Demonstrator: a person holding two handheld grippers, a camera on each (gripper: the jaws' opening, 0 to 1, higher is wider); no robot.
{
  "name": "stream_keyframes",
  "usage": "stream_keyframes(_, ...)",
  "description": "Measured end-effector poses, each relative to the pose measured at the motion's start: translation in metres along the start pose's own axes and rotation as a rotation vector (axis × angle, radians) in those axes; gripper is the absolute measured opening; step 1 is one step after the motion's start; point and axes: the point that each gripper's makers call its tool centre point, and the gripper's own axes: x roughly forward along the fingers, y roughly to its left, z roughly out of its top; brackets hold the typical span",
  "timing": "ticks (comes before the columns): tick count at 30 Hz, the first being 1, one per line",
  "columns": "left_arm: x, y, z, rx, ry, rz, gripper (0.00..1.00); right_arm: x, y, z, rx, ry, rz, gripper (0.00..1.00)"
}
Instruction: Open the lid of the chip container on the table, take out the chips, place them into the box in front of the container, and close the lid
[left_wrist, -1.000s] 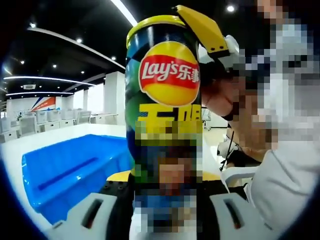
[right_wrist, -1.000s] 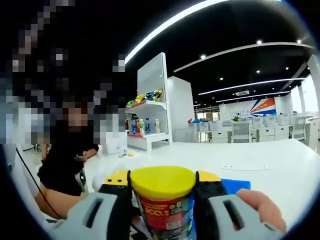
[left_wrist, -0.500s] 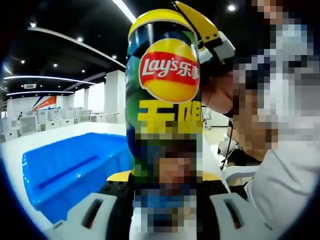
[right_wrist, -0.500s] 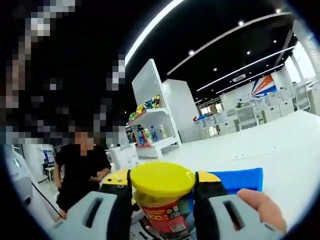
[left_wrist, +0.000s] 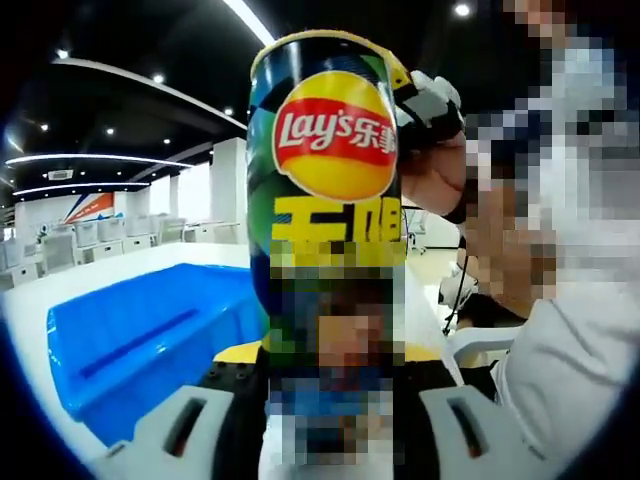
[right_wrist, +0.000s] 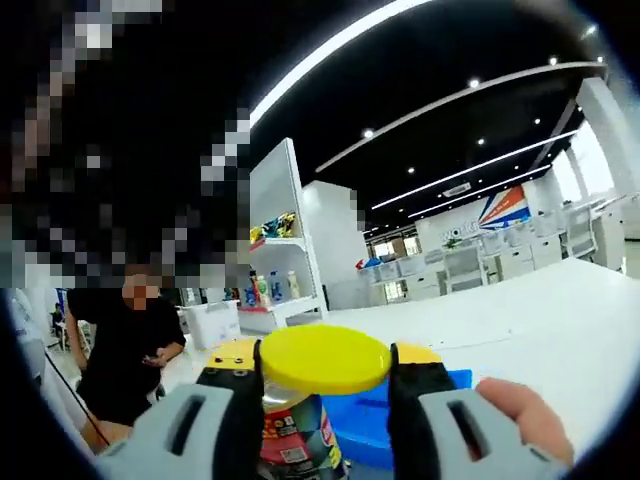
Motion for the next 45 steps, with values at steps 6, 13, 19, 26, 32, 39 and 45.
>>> stream_keyframes(6, 0.000, 0.000, -0.001, 0.017, 0.009, 0.013, 0.48, -0.021, -0.030, -0.002, -0.110, 0.017, -0.110, 0.47)
stream_keyframes(13, -0.001, 0.001, -0.003, 0.039, 0.023, 0.028, 0.48, -0.033, -0.093, -0.010, -0.155, 0.041, -0.262, 0.47)
stream_keyframes(19, -0.001, 0.001, -0.003, 0.041, 0.025, 0.026, 0.48, -0.057, -0.131, -0.019, -0.173, 0.054, -0.371, 0.47)
stream_keyframes(26, 0.000, 0.001, -0.005, 0.051, 0.043, 0.025, 0.48, -0.071, -0.154, -0.028, -0.192, 0.082, -0.420, 0.47)
stream_keyframes(32, 0.000, 0.001, -0.005, 0.044, 0.046, 0.028, 0.48, -0.075, -0.165, -0.042, -0.204, 0.124, -0.442, 0.48)
stream_keyframes(39, 0.000, 0.000, -0.006, 0.052, 0.060, 0.028, 0.48, -0.078, -0.174, -0.054, -0.224, 0.168, -0.456, 0.48)
stream_keyframes(45, -0.001, 0.000, -0.006, 0.051, 0.061, 0.024, 0.48, -0.082, -0.180, -0.062, -0.235, 0.193, -0.469, 0.48)
